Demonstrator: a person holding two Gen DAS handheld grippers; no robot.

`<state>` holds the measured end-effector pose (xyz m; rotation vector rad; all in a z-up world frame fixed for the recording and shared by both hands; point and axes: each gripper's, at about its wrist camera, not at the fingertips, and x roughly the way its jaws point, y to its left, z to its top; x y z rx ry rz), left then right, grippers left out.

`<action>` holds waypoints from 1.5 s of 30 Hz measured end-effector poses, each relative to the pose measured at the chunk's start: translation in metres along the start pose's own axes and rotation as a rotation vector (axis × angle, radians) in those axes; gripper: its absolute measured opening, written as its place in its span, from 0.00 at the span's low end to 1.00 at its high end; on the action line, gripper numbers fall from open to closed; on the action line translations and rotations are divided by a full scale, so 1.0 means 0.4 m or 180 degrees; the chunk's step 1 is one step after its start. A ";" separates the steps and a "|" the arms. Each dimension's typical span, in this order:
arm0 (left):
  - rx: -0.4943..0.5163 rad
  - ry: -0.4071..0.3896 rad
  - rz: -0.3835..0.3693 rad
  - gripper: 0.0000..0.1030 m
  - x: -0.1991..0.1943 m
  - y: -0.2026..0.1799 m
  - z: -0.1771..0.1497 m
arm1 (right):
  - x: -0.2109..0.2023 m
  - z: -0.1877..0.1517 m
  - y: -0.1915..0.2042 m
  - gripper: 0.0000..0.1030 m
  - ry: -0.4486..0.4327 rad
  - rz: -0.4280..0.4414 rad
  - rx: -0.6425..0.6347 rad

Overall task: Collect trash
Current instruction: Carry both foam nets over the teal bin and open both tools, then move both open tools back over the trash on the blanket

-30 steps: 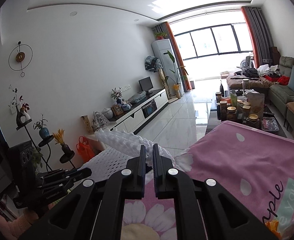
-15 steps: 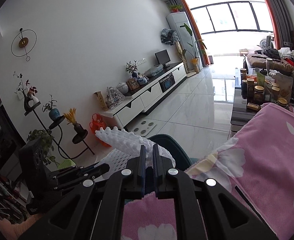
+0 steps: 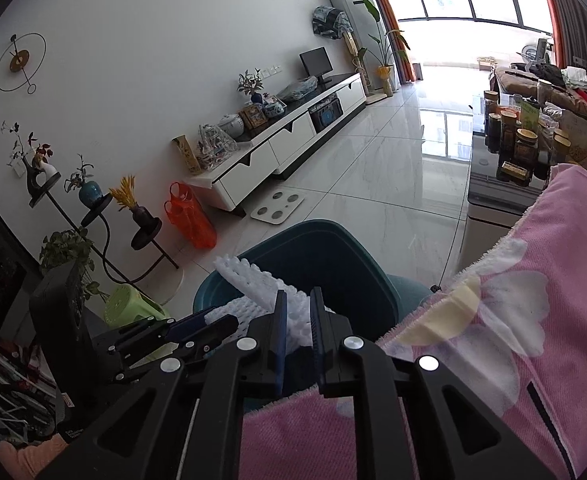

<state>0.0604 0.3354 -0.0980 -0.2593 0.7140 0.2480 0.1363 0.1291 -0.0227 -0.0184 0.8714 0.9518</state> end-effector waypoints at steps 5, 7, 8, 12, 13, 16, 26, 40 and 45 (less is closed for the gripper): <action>-0.0045 0.0007 0.0039 0.32 0.030 0.005 -0.006 | 0.006 -0.013 -0.007 0.19 0.0039 -0.0025 0.0058; -0.0065 -0.0006 0.0050 0.34 0.027 0.007 -0.009 | -0.002 -0.018 -0.016 0.19 0.0015 -0.0020 0.0089; -0.0064 -0.0028 0.0044 0.34 0.017 0.006 -0.012 | -0.010 -0.021 -0.020 0.20 -0.0001 -0.0013 0.0100; 0.0025 -0.0195 0.0027 0.40 -0.051 -0.033 -0.016 | -0.068 -0.033 -0.029 0.28 -0.0134 -0.0012 0.0113; 0.0058 -0.0253 -0.0006 0.42 -0.077 -0.039 -0.016 | -0.090 -0.038 -0.030 0.30 -0.0186 -0.0022 0.0100; 0.0174 -0.0428 -0.0158 0.50 -0.143 -0.080 -0.012 | -0.165 -0.062 -0.035 0.37 -0.0353 -0.0065 0.0049; 0.0843 -0.0611 -0.1093 0.62 -0.295 -0.371 -0.053 | -0.455 -0.207 -0.102 0.49 -0.0860 -0.0563 0.0073; 0.1585 -0.0243 -0.1881 0.65 -0.316 -0.711 -0.159 | -0.761 -0.470 -0.291 0.51 -0.1283 -0.1567 0.0825; 0.1823 -0.0147 -0.2070 0.69 -0.306 -0.817 -0.187 | -0.831 -0.541 -0.353 0.51 -0.1381 -0.1821 0.1060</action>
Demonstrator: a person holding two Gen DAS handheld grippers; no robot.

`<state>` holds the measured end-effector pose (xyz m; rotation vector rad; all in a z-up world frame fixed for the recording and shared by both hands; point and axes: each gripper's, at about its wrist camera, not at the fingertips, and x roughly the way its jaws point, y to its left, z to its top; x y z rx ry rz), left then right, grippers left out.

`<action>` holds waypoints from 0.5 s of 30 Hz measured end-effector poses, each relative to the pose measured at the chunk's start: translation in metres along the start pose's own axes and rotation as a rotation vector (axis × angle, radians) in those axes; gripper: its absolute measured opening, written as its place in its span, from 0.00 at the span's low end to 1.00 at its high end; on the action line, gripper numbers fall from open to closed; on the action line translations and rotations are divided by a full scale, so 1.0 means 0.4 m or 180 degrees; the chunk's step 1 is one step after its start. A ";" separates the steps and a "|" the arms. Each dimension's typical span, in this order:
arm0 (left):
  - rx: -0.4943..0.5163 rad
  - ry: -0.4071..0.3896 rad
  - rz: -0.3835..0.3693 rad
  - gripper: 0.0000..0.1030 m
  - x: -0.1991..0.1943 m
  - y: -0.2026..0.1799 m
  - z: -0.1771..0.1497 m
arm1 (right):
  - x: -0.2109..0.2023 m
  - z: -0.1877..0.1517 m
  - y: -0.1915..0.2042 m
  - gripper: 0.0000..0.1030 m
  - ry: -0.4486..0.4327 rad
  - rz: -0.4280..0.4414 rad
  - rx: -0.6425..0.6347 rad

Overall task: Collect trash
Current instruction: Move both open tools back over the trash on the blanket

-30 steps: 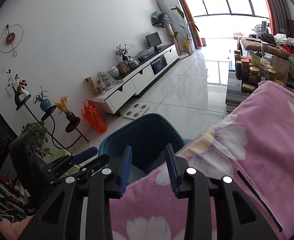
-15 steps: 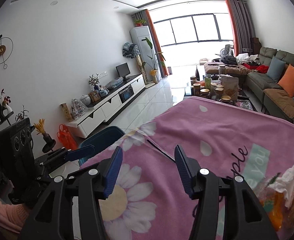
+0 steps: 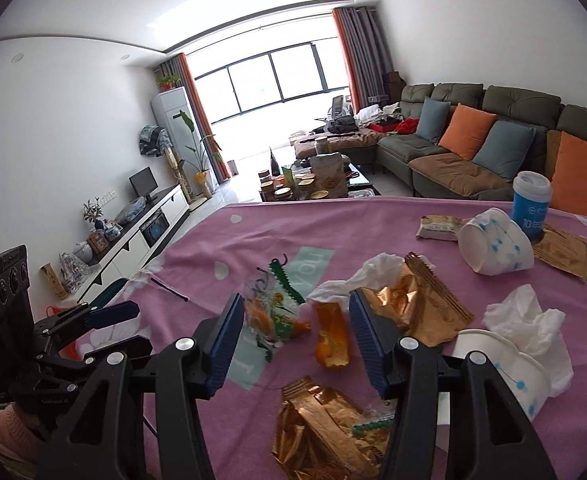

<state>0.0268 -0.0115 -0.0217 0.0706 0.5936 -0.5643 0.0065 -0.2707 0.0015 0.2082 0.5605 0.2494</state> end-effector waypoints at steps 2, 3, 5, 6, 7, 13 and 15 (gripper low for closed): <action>0.0093 0.0041 -0.0049 0.72 0.029 -0.035 0.006 | -0.016 -0.006 -0.036 0.51 -0.0034 -0.0100 0.0067; 0.0137 0.0066 -0.0073 0.73 0.044 -0.050 0.010 | -0.022 -0.008 -0.052 0.51 -0.0049 -0.0146 0.0099; 0.0185 0.0132 -0.0114 0.73 0.072 -0.073 0.015 | -0.043 -0.016 -0.088 0.52 -0.0078 -0.0232 0.0162; 0.0200 0.0177 -0.0125 0.73 0.086 -0.081 0.019 | -0.049 -0.019 -0.102 0.52 -0.0088 -0.0270 0.0197; 0.0213 0.0205 -0.0127 0.73 0.100 -0.088 0.023 | -0.056 -0.023 -0.115 0.52 -0.0100 -0.0305 0.0228; 0.0257 0.0323 -0.0104 0.73 0.168 -0.118 0.049 | -0.095 -0.042 -0.182 0.53 -0.0144 -0.0499 0.0371; 0.0247 0.0363 -0.0090 0.73 0.189 -0.121 0.058 | -0.101 -0.052 -0.199 0.53 -0.0133 -0.0534 0.0446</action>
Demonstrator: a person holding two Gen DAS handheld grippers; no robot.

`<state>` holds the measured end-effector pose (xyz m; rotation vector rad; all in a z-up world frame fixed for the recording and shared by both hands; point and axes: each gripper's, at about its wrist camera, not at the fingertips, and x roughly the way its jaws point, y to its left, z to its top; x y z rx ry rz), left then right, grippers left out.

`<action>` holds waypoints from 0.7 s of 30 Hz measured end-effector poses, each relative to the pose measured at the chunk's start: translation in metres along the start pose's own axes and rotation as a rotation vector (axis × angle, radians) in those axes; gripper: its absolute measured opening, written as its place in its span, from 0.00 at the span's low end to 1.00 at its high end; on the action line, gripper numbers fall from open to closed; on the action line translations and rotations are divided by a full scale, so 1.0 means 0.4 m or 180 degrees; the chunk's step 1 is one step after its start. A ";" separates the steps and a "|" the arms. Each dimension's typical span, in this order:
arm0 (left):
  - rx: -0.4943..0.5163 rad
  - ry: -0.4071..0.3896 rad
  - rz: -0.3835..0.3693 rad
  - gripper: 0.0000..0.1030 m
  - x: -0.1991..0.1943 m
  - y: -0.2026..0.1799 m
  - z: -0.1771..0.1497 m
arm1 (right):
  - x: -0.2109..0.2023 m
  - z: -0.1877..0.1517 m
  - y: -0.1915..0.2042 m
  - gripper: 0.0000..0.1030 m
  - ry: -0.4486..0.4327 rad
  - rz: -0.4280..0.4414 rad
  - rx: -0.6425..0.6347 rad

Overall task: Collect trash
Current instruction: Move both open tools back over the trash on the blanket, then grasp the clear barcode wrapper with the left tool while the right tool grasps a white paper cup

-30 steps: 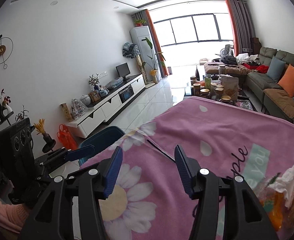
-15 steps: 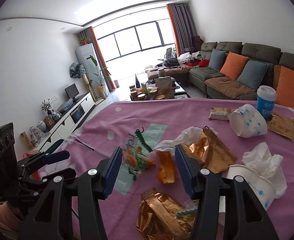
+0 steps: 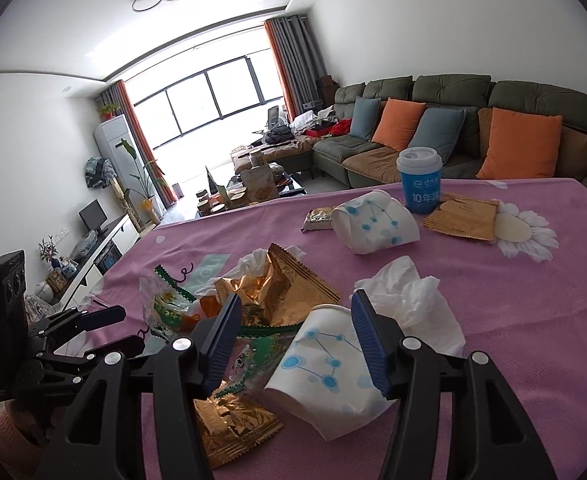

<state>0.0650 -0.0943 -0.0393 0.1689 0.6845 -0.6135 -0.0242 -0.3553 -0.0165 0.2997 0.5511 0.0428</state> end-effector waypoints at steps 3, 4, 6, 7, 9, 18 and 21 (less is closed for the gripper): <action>-0.0059 0.0078 0.0026 0.72 0.029 0.002 0.013 | 0.000 -0.009 -0.030 0.53 0.0038 -0.0025 0.0096; -0.0084 0.0105 0.0038 0.71 0.038 0.004 0.017 | 0.001 -0.013 -0.037 0.53 0.0052 -0.0029 0.0113; -0.0139 0.0158 0.0047 0.66 0.053 0.012 0.021 | 0.001 -0.021 -0.047 0.53 0.0079 -0.0039 0.0149; -0.0171 0.0180 0.0038 0.64 0.059 0.016 0.023 | -0.002 -0.026 -0.053 0.53 0.0092 -0.0041 0.0164; -0.0241 0.0207 0.0003 0.59 0.068 0.027 0.025 | -0.005 -0.034 -0.063 0.53 0.0114 -0.0048 0.0213; -0.0367 0.0231 -0.0157 0.32 0.075 0.049 0.020 | -0.018 -0.062 -0.106 0.56 0.0228 0.0039 0.0472; -0.0411 0.0209 -0.0195 0.28 0.069 0.054 0.018 | -0.012 -0.068 -0.120 0.57 0.0285 0.0178 0.0641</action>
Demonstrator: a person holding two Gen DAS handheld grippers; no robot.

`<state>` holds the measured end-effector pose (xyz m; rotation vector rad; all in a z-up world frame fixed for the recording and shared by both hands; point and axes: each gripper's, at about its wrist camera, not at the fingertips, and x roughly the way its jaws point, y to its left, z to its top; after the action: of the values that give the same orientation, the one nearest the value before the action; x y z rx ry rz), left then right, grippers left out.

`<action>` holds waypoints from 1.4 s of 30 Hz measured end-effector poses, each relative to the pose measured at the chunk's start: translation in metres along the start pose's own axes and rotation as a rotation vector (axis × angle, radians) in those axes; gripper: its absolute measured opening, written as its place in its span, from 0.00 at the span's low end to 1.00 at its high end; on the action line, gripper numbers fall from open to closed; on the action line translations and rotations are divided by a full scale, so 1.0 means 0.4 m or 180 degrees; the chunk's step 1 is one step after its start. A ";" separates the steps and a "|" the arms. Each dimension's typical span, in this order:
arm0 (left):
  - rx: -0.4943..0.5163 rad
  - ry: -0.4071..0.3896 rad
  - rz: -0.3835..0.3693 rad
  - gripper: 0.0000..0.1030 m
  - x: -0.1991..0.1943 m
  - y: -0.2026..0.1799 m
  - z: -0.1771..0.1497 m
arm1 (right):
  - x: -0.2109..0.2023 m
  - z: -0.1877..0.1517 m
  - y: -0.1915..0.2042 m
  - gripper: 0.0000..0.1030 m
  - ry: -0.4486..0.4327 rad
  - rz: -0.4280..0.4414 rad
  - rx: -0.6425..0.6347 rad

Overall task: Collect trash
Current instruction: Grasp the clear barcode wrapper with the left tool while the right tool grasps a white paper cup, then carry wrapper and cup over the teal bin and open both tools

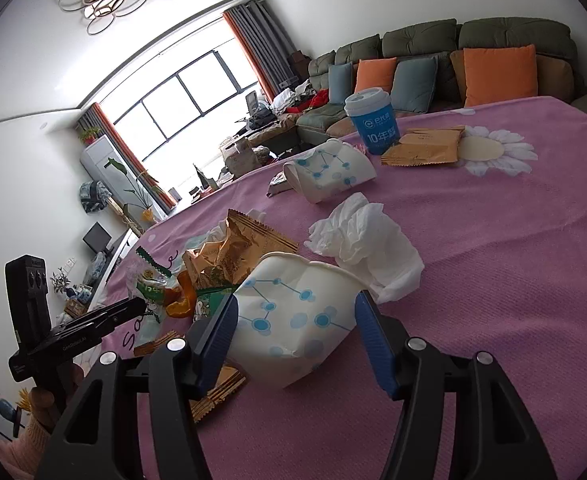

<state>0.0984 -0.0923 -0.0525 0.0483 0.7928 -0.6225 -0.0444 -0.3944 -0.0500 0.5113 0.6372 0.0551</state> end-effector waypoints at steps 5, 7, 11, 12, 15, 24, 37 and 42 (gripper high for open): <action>-0.0049 -0.0042 -0.0020 0.24 -0.018 0.014 -0.004 | 0.021 -0.009 -0.022 0.58 0.0140 0.0272 0.0271; -0.0073 -0.0065 -0.0021 0.23 -0.028 0.020 -0.005 | 0.029 -0.011 -0.027 0.56 0.0184 0.0387 0.0359; -0.0101 -0.0120 -0.0038 0.23 -0.053 0.032 -0.010 | 0.030 -0.012 -0.021 0.38 0.0185 0.0512 0.0394; -0.0105 -0.0135 -0.0041 0.23 -0.061 0.035 -0.013 | 0.028 -0.010 -0.017 0.34 0.0179 0.0505 0.0371; -0.0123 -0.0178 -0.0041 0.23 -0.086 0.043 -0.021 | 0.019 -0.005 -0.006 0.25 0.0146 0.0506 0.0306; -0.0247 -0.0296 0.0021 0.23 -0.170 0.086 -0.053 | -0.019 0.018 0.061 0.17 -0.0044 0.0428 -0.0020; -0.0461 -0.0570 0.0416 0.23 -0.327 0.200 -0.096 | -0.011 0.054 0.250 0.17 -0.0176 0.0960 -0.0525; -0.0616 -0.0688 0.0657 0.23 -0.406 0.267 -0.110 | 0.067 0.037 0.357 0.17 0.0055 0.1344 -0.0664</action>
<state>0.0406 0.0890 0.0065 -0.1114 0.6255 -0.3468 0.0006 -0.2704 0.0128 0.4362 0.5244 0.5200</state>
